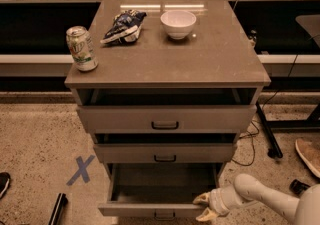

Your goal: Open bottom drawer

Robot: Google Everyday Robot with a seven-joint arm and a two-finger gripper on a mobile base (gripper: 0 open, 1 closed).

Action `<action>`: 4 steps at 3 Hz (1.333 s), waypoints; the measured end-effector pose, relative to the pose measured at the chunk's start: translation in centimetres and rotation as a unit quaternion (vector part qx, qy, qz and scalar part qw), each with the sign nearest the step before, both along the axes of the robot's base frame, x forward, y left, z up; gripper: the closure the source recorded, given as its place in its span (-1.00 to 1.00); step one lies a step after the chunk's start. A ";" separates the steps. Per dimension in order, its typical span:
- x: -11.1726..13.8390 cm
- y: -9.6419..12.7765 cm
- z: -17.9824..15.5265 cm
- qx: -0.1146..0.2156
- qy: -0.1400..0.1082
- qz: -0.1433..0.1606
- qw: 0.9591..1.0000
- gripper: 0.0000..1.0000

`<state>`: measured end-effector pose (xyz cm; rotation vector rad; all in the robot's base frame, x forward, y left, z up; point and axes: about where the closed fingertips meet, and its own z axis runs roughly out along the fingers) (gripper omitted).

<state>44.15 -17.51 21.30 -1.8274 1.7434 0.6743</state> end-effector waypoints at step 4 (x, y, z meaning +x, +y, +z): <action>-2.4 1.1 5.8 0.131 0.003 0.009 0.991 -0.72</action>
Offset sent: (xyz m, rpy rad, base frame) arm -0.0337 0.0116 0.0289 0.1004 0.0194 0.0739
